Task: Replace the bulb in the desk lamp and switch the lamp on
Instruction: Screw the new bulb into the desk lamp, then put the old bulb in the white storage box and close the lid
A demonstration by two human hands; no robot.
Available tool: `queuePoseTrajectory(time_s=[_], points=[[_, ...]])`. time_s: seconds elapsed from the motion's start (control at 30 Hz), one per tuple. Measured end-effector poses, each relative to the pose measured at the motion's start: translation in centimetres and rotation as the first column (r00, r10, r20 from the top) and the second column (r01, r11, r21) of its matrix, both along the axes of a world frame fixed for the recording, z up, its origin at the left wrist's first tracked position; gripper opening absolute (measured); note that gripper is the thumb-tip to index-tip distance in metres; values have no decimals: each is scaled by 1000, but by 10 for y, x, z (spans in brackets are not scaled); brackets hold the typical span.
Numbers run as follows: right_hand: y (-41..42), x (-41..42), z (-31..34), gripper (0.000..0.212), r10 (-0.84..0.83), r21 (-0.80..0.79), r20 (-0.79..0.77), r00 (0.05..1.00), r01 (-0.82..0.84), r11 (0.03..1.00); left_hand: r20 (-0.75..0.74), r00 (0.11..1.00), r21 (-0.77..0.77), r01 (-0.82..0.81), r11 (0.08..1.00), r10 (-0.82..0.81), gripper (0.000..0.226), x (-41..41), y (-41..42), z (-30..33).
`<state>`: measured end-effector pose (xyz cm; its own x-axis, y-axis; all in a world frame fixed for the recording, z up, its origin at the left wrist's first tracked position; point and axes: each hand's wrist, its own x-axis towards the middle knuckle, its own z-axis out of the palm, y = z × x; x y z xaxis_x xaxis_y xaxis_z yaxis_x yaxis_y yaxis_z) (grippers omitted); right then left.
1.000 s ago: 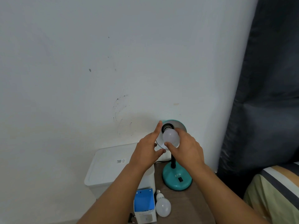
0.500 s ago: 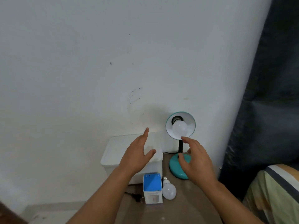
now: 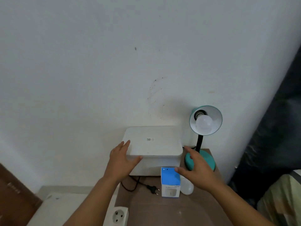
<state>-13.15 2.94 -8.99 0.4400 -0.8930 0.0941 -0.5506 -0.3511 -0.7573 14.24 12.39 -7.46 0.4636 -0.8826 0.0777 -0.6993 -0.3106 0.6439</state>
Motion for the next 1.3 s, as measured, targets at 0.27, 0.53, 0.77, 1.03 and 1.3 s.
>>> queuePoseTrajectory(time_s=[0.27,0.53,0.77,1.03,1.3], points=[[-31,39,2,117,-8,124,73,997,-1,992,-216,976,30,-20,999,26,111,17,-4,-7],[-42,50,-7,105,-32,179,118,992,11,984,-266,962,-38,-79,996,66,98,24,-8,-12],[-41,50,-5,107,-43,189,173,984,10,982,-262,961,-69,-113,991,92,99,23,-6,-8],[-39,47,4,107,-45,183,220,974,4,983,-281,954,-131,-142,981,100,101,18,-2,-2],[-19,38,6,105,-16,189,233,972,-29,982,-328,938,-194,-188,963,117,102,5,24,-5]])
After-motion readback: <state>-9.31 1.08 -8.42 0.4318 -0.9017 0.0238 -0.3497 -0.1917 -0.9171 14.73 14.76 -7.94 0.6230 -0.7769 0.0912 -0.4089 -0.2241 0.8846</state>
